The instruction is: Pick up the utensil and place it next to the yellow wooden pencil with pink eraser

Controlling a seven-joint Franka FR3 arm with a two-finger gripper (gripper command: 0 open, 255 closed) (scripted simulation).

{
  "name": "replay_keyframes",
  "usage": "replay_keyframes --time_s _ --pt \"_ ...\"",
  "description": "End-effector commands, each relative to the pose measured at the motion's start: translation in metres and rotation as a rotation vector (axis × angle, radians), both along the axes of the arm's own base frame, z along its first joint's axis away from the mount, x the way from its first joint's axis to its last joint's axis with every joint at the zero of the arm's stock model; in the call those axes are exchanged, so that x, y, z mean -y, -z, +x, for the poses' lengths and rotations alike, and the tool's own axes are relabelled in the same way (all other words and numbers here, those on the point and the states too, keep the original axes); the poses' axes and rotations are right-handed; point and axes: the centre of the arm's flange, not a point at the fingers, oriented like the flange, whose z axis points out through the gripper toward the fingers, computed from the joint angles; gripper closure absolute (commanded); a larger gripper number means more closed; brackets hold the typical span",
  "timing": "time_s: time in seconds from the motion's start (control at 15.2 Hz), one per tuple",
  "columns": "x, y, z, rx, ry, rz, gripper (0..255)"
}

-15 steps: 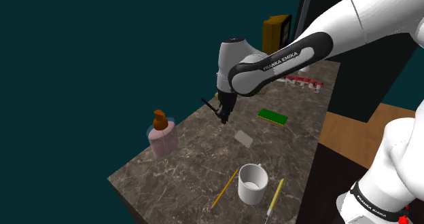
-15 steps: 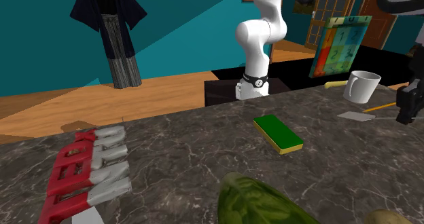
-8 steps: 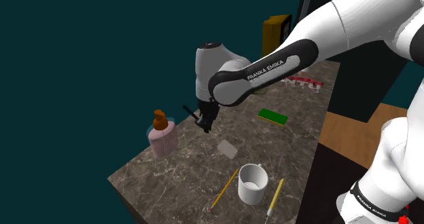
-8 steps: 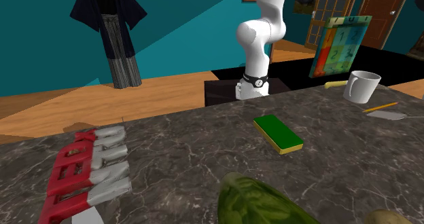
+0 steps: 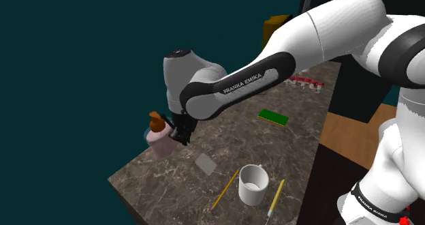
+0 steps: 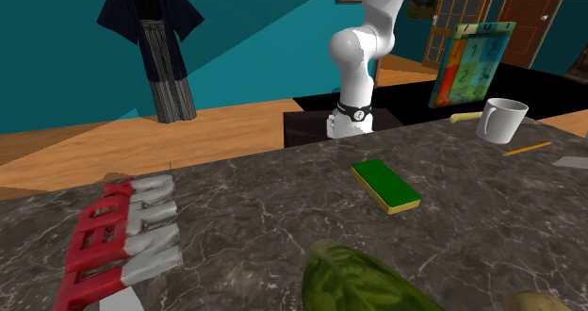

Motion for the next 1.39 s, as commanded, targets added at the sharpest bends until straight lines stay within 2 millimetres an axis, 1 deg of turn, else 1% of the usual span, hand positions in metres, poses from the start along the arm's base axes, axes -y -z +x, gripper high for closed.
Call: replay_keyframes --time_s 0.0,0.07,0.99,1.32 --pt "-0.027 -0.002 0.001 0.000 0.001 0.000 255" --pt "-0.034 -0.002 0.001 0.000 0.001 0.000 255" --pt "-0.034 0.072 0.001 0.000 0.001 0.000 255" --pt "-0.034 0.072 0.001 0.000 0.001 0.000 255"
